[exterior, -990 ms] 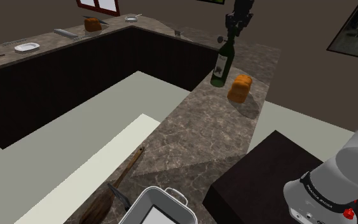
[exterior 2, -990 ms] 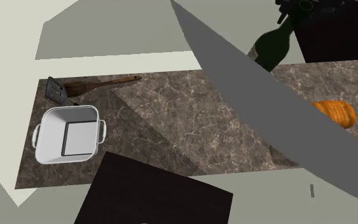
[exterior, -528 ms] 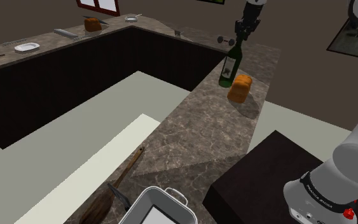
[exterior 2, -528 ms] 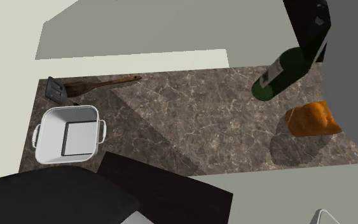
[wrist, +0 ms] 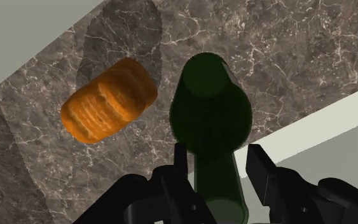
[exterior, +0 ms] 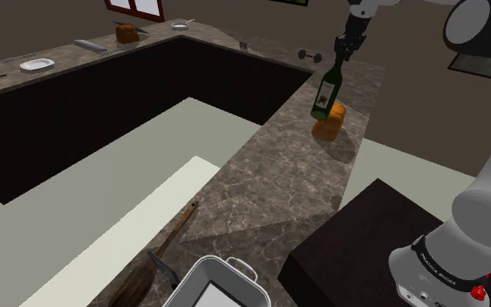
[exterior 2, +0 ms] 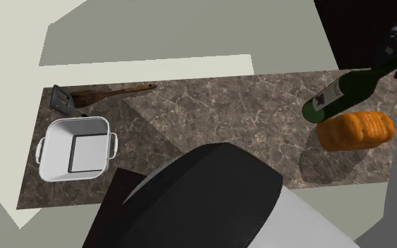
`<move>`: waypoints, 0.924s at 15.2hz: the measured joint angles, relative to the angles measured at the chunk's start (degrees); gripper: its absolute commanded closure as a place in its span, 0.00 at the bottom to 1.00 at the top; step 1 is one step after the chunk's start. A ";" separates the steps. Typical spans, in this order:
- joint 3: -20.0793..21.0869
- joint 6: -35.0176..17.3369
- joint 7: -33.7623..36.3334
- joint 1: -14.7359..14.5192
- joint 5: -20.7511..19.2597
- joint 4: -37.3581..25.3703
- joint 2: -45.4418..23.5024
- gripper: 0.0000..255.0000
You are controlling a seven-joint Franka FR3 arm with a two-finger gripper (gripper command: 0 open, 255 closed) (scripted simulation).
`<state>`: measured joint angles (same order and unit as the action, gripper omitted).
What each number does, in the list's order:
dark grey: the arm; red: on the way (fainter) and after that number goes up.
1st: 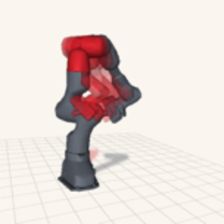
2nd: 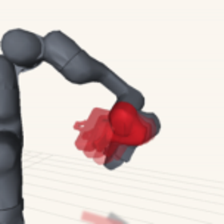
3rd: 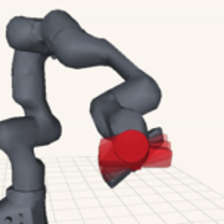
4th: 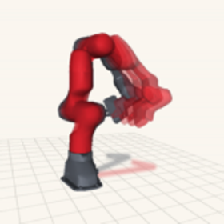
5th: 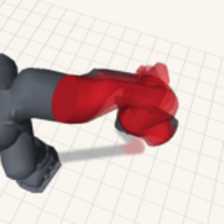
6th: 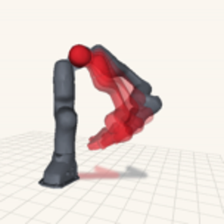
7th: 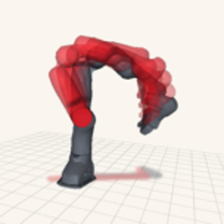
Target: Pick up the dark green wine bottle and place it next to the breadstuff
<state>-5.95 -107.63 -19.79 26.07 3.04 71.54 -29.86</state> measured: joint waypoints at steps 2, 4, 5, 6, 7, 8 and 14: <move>-0.24 0.59 -1.96 1.81 0.65 -3.69 -3.10 1.00; -0.26 0.00 -2.44 2.29 0.85 -4.60 -4.61 1.00; -0.26 -0.59 -2.65 2.43 0.92 -4.29 -4.90 1.00; -0.25 -1.30 -2.66 2.41 0.93 -3.70 -5.01 1.00; -0.24 -2.05 -2.75 2.44 0.96 -3.10 -5.16 1.00; -0.24 -2.97 -2.83 2.43 0.98 -2.00 -5.00 1.00; -0.16 -7.11 -2.96 2.36 1.11 1.34 -5.80 1.00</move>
<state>-6.11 -114.74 -22.75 28.43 4.14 72.88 -35.66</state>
